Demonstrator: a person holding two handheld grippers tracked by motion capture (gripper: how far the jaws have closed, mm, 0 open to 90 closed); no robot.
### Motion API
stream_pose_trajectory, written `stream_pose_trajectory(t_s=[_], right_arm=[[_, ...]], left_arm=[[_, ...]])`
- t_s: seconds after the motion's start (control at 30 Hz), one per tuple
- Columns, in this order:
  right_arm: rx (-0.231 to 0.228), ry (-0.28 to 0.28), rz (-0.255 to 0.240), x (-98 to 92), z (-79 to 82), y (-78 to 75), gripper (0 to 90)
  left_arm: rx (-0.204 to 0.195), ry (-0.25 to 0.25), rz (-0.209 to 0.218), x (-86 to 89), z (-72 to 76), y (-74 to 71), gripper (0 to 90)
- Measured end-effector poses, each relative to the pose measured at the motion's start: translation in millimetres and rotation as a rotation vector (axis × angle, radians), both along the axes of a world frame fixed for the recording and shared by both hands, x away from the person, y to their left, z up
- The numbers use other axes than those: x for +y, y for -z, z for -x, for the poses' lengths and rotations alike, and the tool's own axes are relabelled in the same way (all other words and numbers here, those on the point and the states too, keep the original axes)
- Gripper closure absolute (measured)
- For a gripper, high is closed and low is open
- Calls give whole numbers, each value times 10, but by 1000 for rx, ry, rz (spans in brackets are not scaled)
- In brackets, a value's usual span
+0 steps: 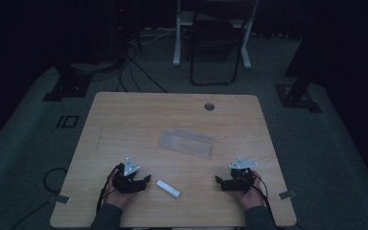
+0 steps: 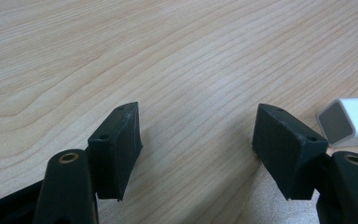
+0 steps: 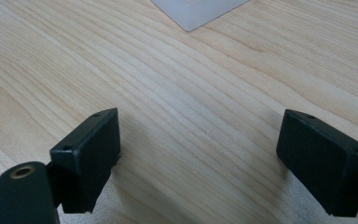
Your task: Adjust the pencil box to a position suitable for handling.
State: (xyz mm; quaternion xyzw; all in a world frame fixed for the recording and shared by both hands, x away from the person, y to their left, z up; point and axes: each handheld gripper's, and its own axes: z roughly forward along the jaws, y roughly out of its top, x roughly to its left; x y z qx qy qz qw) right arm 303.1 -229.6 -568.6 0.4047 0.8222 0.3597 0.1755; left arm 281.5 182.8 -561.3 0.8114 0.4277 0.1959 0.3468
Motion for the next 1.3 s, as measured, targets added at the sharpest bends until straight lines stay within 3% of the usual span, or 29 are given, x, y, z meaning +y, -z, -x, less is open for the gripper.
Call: stream_pose_trajectory(t_s=[0.53,0.8,1.03,1.3], right_arm=[[-2,24,0,-10,-1,-1,146],[-21,82,-5,-10,59,-77,290],[-59,97,-24,23,81,-208,338],[-62,100,-33,87,7,-312,390]], left_arm=[[-1,12,2,-27,6,2,322],[-1,12,2,-27,6,2,322],[-1,12,2,-26,6,2,322],[-1,13,1,-26,6,2,322]])
